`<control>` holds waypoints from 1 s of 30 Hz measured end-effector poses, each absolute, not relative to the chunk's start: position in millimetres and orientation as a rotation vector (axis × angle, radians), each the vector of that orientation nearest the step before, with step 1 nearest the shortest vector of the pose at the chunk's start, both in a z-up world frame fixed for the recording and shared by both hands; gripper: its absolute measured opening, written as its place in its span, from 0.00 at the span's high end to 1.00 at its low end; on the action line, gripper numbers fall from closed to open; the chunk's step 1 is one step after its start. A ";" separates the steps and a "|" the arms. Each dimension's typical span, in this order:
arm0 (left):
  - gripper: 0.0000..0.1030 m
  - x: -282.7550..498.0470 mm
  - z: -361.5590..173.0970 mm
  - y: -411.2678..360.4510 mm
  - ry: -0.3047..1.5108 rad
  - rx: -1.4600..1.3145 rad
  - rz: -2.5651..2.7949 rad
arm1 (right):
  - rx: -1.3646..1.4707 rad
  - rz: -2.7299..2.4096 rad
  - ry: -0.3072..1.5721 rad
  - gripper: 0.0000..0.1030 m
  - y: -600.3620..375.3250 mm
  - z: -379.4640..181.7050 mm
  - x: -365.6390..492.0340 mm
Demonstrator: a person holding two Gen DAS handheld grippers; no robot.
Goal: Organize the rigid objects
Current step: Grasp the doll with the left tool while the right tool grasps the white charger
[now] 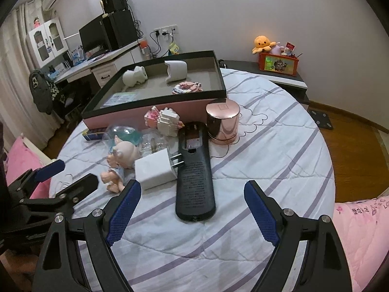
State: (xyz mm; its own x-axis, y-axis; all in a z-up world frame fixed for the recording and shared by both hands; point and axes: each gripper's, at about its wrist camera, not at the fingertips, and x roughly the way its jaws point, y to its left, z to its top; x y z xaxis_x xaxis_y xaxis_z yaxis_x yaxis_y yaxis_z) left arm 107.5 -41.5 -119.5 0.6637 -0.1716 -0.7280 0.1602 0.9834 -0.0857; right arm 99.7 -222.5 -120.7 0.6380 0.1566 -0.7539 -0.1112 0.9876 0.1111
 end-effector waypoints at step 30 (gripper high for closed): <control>0.49 149.7 -156.1 -44.5 0.892 0.068 -0.262 | -0.090 0.226 0.939 0.15 -179.5 -153.1 137.3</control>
